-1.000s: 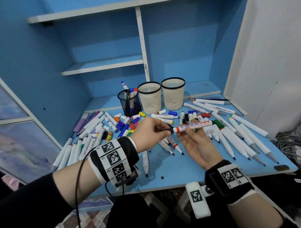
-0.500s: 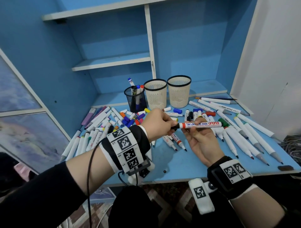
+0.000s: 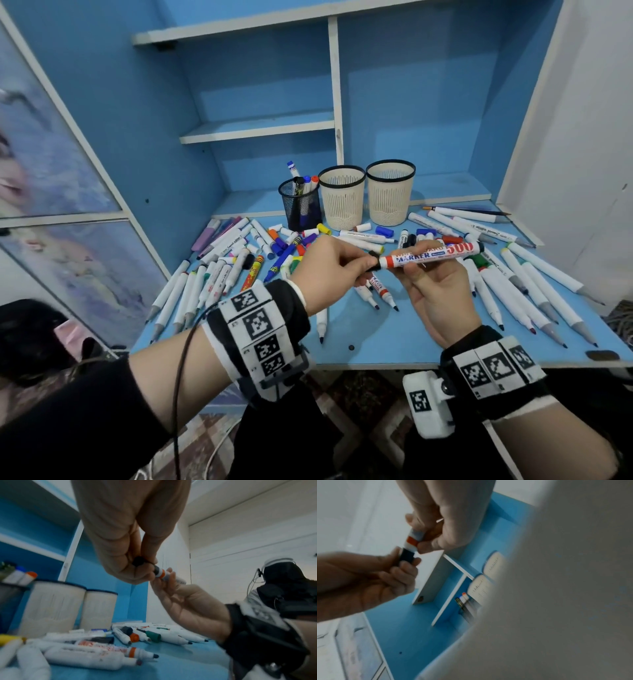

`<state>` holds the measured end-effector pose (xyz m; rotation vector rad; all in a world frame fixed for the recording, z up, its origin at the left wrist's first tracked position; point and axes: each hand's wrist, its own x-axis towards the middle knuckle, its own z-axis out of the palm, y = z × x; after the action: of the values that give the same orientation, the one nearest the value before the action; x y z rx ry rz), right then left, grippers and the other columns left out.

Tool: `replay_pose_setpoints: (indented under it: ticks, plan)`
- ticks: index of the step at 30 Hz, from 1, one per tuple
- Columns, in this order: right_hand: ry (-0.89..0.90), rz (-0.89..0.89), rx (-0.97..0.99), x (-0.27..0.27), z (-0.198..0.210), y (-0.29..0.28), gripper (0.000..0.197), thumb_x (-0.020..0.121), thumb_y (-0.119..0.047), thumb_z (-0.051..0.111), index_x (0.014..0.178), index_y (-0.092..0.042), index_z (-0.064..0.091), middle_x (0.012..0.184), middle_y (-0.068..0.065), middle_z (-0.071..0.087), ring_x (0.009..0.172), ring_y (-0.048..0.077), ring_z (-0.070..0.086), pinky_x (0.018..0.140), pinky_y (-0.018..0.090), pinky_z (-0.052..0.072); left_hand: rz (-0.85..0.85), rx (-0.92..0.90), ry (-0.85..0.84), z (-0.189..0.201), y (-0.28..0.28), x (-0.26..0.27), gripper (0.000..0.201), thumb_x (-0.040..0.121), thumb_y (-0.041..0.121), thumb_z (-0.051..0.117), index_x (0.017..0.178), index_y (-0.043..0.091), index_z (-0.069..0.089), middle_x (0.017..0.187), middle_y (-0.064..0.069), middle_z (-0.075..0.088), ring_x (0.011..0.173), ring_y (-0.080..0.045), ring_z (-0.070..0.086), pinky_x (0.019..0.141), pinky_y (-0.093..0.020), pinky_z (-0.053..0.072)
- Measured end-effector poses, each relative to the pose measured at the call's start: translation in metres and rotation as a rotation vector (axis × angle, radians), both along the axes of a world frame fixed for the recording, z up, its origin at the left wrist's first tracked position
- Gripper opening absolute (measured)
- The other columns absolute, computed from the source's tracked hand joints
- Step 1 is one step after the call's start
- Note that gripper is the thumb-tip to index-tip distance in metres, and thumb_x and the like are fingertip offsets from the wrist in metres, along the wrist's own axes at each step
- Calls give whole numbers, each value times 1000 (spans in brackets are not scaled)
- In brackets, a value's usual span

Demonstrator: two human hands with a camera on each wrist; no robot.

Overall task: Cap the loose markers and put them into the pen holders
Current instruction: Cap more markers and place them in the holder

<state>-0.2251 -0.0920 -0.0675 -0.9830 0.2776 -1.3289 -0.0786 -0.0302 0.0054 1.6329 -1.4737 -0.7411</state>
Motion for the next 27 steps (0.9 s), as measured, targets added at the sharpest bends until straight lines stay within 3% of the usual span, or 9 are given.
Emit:
replay_pose_setpoints:
  ticks: [3,7,9,14,17,19,21,25,27]
  plan:
    - [54,-23,-76,-4,20,14,13,65,-19,72,77,-21,68,83,3,71,87,18,69,79,24,54,-67,-108,-28,11,10,4,18,91,9,58,102,3,71,72,2,67,64,-2,62,68,-14,53]
    - [37,1,-88,-9,39,24,19,65,-17,70,82,-11,63,82,6,70,84,20,69,77,24,55,-129,-187,23,21,24,9,20,84,7,67,103,10,71,65,15,67,60,4,60,61,-9,45]
    - [64,17,-114,-10,46,27,13,65,-18,69,78,-16,67,81,6,71,82,20,70,76,25,55,-137,-175,-5,23,27,11,20,84,5,67,103,12,72,63,15,66,57,4,58,57,-8,43]
    - [71,36,-101,-8,48,27,8,66,-20,68,73,-23,68,81,5,70,84,20,69,77,26,55,-180,39,47,28,22,21,16,93,6,54,93,-1,68,59,5,64,47,0,54,47,-9,39]
    - [-21,-23,-13,-21,54,15,11,63,-18,69,74,-19,67,81,4,70,84,19,70,76,26,55,-180,209,191,27,14,42,22,93,13,54,94,-5,67,62,0,66,51,-8,57,56,-24,47]
    - [-23,-93,-1,-34,62,8,11,62,-21,70,72,-21,69,79,3,71,83,19,71,75,26,56,-82,204,77,20,7,58,15,90,14,60,86,3,70,72,-9,71,61,-16,63,75,-40,53]
    - [-6,-131,-11,-43,70,3,14,64,-21,70,77,-18,67,78,2,71,83,20,70,77,27,56,19,168,-151,14,-3,71,9,85,14,67,89,7,73,85,-14,73,74,-20,64,87,-39,54]
    - [43,-106,32,-45,81,2,11,79,-10,56,90,-9,55,76,0,70,82,17,70,77,25,55,82,218,-483,2,-27,88,16,79,16,72,95,14,76,93,-4,73,78,-11,60,75,-24,51]
    - [62,-58,63,-43,84,5,14,76,-11,58,90,-9,55,76,2,69,83,18,70,75,24,55,90,273,-559,-4,-40,90,17,79,21,73,95,16,75,91,-1,70,81,-11,58,72,-23,46]
